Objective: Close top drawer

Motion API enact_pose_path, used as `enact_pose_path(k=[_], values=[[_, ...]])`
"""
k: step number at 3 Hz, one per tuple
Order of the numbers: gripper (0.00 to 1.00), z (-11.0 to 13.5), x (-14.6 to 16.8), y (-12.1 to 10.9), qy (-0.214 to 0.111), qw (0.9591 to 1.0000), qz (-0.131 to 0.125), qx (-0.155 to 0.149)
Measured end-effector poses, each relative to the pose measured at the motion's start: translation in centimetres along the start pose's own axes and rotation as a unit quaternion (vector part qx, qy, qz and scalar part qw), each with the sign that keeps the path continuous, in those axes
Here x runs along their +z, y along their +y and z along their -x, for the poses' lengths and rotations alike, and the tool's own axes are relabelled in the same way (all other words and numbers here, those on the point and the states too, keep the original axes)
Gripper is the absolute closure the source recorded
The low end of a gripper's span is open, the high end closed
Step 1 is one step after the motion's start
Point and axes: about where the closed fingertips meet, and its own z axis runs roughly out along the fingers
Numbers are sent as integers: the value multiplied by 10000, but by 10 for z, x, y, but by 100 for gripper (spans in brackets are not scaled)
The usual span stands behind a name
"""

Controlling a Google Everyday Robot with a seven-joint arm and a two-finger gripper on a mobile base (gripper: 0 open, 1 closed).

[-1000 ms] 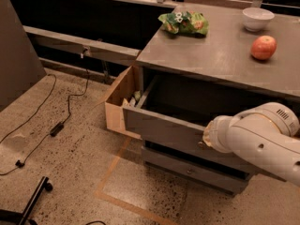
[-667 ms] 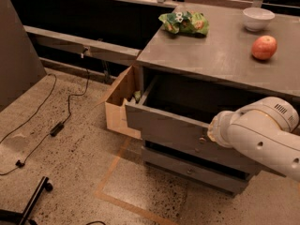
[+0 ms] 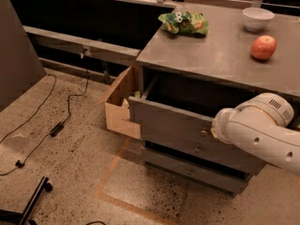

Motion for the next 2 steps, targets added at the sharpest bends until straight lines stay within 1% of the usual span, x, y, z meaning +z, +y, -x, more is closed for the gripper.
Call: enact_pose_path(k=[1, 2], values=[[100, -4, 19, -5, 127, 9999, 61, 30], [100, -4, 17, -7, 128, 9999, 61, 30]])
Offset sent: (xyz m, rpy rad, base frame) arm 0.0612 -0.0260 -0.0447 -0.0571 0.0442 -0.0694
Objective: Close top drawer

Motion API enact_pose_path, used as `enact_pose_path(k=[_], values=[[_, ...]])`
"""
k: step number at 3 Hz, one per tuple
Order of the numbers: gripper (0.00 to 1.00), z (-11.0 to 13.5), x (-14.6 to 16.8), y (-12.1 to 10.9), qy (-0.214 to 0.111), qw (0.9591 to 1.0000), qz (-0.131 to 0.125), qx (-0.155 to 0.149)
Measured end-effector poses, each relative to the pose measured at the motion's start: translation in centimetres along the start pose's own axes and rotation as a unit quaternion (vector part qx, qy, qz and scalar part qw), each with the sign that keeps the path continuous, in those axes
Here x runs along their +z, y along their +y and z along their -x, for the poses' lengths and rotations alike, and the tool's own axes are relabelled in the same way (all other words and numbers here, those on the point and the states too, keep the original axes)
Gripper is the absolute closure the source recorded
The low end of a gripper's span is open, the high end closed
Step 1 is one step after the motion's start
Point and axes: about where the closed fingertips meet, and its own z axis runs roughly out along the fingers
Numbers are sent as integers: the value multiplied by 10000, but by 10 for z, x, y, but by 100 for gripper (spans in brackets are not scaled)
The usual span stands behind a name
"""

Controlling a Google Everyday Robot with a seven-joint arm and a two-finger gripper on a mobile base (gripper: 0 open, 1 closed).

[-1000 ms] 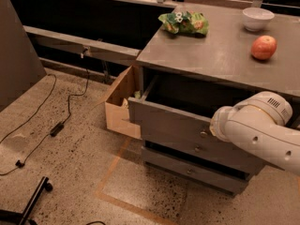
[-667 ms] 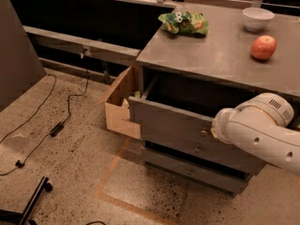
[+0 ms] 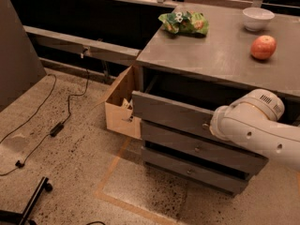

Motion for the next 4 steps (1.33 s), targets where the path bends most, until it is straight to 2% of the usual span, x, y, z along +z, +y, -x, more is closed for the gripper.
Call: enact_pose_path(k=[2, 4], values=[[100, -16, 40, -28, 258, 9996, -43, 72], [100, -32, 52, -41, 410, 9990, -95, 134]])
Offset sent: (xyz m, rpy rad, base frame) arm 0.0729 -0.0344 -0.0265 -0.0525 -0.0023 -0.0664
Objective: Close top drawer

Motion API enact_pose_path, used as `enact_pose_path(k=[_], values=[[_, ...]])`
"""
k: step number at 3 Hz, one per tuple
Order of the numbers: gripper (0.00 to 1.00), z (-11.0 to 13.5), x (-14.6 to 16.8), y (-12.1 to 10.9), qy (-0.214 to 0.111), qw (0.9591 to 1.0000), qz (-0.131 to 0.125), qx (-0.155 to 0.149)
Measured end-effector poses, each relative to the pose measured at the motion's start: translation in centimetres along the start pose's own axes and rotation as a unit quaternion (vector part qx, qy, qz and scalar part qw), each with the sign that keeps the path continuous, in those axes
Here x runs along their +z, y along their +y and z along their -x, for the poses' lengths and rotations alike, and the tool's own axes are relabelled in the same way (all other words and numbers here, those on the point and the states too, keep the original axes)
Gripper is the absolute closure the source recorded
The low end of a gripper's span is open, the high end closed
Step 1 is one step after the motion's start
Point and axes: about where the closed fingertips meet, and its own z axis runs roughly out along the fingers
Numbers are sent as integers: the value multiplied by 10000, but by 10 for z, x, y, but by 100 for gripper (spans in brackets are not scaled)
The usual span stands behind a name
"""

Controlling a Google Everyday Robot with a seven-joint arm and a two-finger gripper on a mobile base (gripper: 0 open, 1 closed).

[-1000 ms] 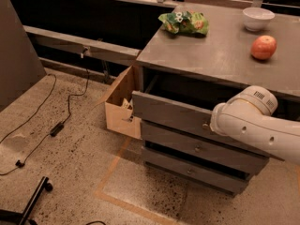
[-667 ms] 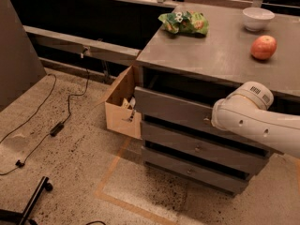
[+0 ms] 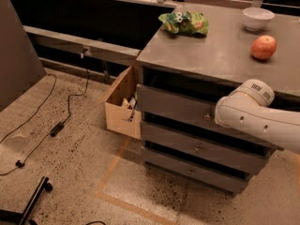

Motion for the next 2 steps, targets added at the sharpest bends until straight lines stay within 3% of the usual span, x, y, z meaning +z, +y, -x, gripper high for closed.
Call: enact_pose_path(k=[1, 2], values=[[100, -13, 0, 1, 98, 9998, -65, 128], [100, -14, -19, 15, -4, 9998, -29, 178]])
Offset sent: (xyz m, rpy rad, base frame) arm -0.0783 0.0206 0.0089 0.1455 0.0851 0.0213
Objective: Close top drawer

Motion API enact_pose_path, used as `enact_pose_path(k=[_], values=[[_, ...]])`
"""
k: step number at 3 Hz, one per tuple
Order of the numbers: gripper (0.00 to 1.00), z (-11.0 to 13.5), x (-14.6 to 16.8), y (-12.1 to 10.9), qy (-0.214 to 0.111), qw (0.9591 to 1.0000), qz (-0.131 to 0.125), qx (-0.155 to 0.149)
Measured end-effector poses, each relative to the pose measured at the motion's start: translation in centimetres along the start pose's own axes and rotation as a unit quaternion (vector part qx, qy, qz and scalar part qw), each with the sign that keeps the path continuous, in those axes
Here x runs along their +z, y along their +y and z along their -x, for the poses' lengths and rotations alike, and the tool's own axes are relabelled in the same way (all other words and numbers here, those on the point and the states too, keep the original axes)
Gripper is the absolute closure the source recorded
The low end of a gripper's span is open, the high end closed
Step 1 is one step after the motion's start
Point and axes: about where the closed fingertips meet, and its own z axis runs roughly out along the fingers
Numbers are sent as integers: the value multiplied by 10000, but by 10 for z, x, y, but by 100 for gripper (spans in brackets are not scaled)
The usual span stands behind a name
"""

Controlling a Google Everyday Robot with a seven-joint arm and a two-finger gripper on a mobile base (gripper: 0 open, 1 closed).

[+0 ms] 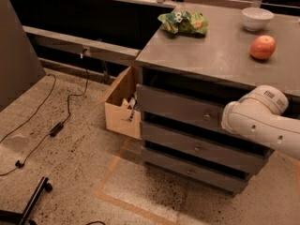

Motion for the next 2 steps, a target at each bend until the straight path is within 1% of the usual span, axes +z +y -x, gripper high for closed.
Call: enact_pose_path(k=[1, 2], values=[[100, 4, -42, 35, -313, 9991, 253, -103], [81, 8, -46, 43, -462, 9981, 379, -124]])
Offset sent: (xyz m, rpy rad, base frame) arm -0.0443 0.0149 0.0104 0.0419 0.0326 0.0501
